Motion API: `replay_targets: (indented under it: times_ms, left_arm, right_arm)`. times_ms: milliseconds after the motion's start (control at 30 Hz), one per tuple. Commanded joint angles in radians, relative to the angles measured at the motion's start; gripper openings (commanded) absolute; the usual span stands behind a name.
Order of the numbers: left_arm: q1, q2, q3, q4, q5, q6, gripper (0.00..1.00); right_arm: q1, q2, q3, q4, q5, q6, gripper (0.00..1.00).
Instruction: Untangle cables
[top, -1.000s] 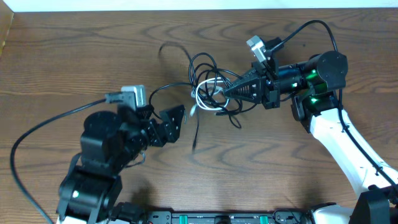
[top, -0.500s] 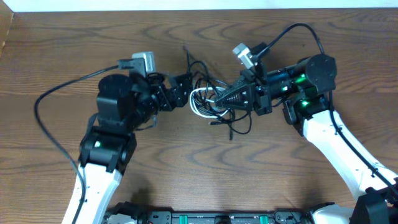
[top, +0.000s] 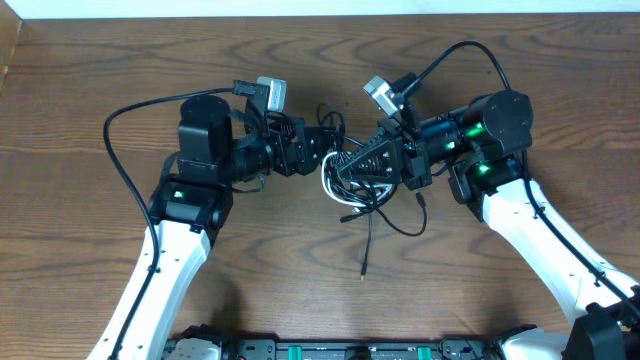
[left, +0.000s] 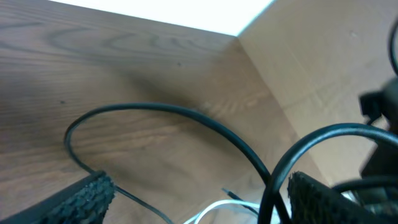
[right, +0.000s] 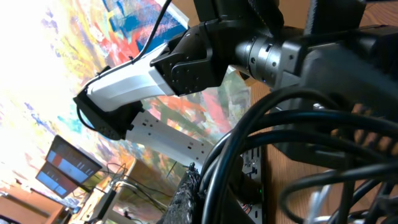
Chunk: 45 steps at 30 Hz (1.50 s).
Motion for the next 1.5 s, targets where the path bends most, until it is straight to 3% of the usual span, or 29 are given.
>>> replay_targets:
  times_ms: [0, 233, 500, 700, 967, 1133, 1300, 1333, 1367, 1400, 1433, 1467]
  left_arm:
    - [0.033, -0.004, 0.012, 0.004, 0.232, 0.109, 0.99]
    - [0.181, -0.003, 0.012, 0.003, 0.453, 0.109, 0.98]
    - [0.166, 0.003, 0.011, -0.011, 0.447, 0.158, 0.98]
    - [0.166, 0.052, 0.010, -0.106, 0.323, 0.172, 0.98]
    - [0.104, 0.115, 0.009, -0.105, 0.327, 0.173, 0.96]
    - [0.035, 0.115, 0.009, -0.104, 0.414, 0.283, 1.00]
    - [-0.016, 0.115, 0.009, -0.104, 0.393, 0.284, 0.98]
    - [-0.024, 0.115, 0.009, -0.105, 0.370, 0.284, 0.95]
    - [-0.031, 0.115, 0.009, -0.105, 0.337, 0.284, 0.75]
    - [-0.040, 0.115, 0.009, -0.105, 0.261, 0.277, 0.37]
    - [-0.040, 0.115, 0.009, -0.105, 0.210, 0.259, 0.19]
    - [-0.039, 0.115, 0.009, -0.105, 0.156, 0.233, 0.08]
  right_arm:
    - [0.009, -0.010, 0.011, 0.006, -0.015, 0.000, 0.01]
    - [0.009, -0.010, 0.011, 0.005, -0.014, 0.001, 0.02]
    - [0.009, -0.010, 0.011, 0.006, -0.014, 0.026, 0.03]
    - [0.011, -0.010, 0.011, 0.006, -0.011, 0.030, 0.03]
    - [0.011, -0.010, 0.011, 0.006, 0.005, 0.030, 0.03]
    - [0.011, -0.010, 0.011, 0.006, 0.012, 0.030, 0.03]
    - [0.011, -0.010, 0.011, 0.006, 0.012, 0.030, 0.04]
    - [0.011, -0.010, 0.011, 0.006, 0.013, 0.030, 0.04]
    - [0.011, -0.010, 0.011, 0.006, 0.014, 0.030, 0.04]
    - [0.011, -0.010, 0.011, 0.006, 0.016, 0.030, 0.04]
    - [0.011, -0.010, 0.011, 0.006, 0.016, 0.030, 0.04]
    - [0.011, -0.010, 0.011, 0.006, 0.016, 0.030, 0.04]
